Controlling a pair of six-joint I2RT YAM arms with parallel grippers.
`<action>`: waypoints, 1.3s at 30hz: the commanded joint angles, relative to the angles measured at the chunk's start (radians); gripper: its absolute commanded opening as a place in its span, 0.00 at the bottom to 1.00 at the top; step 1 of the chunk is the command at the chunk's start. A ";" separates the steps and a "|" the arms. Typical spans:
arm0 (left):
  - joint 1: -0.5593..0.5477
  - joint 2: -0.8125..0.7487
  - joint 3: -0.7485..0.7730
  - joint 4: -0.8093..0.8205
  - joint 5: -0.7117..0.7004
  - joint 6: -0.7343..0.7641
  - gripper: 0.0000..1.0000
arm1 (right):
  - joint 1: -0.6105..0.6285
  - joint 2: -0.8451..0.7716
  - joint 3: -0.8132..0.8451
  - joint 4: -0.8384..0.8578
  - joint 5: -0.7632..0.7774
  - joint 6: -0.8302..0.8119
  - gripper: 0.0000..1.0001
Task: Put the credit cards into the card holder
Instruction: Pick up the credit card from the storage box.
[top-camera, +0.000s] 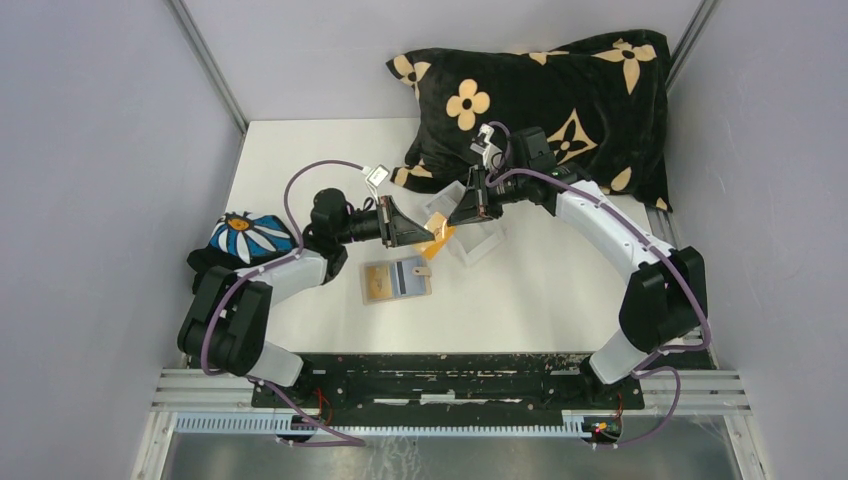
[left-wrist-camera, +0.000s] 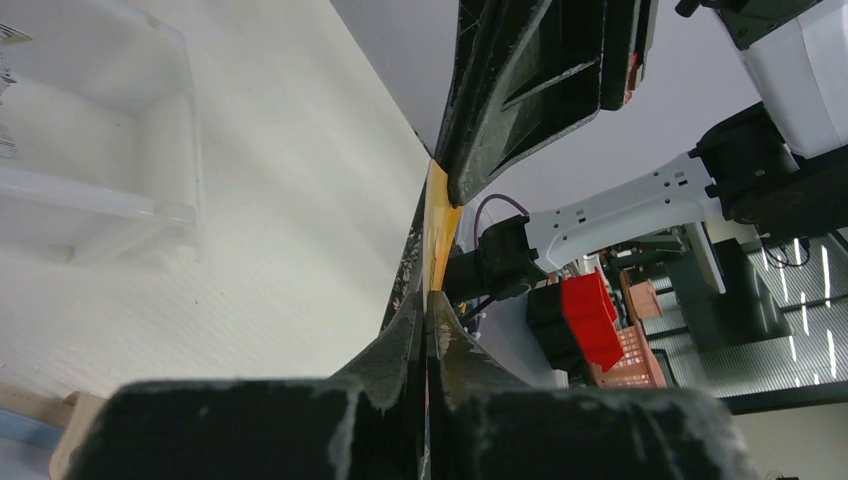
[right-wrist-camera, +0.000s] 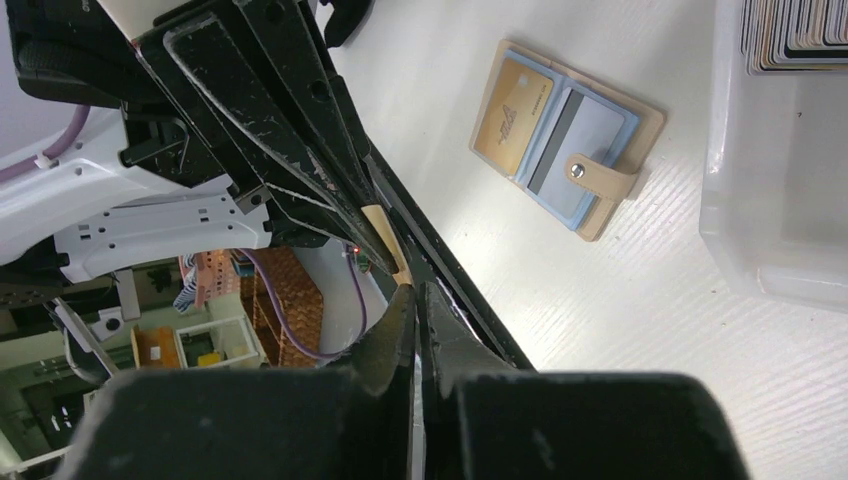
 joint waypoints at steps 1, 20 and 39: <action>0.006 0.008 -0.026 0.065 -0.001 -0.042 0.03 | -0.001 0.005 0.014 0.072 -0.011 0.028 0.11; 0.005 -0.314 -0.351 0.061 -0.672 -0.286 0.03 | 0.186 -0.040 -0.189 0.338 0.367 0.145 0.52; 0.003 -0.348 -0.441 0.181 -0.733 -0.432 0.03 | 0.236 0.050 -0.271 0.609 0.347 0.352 0.51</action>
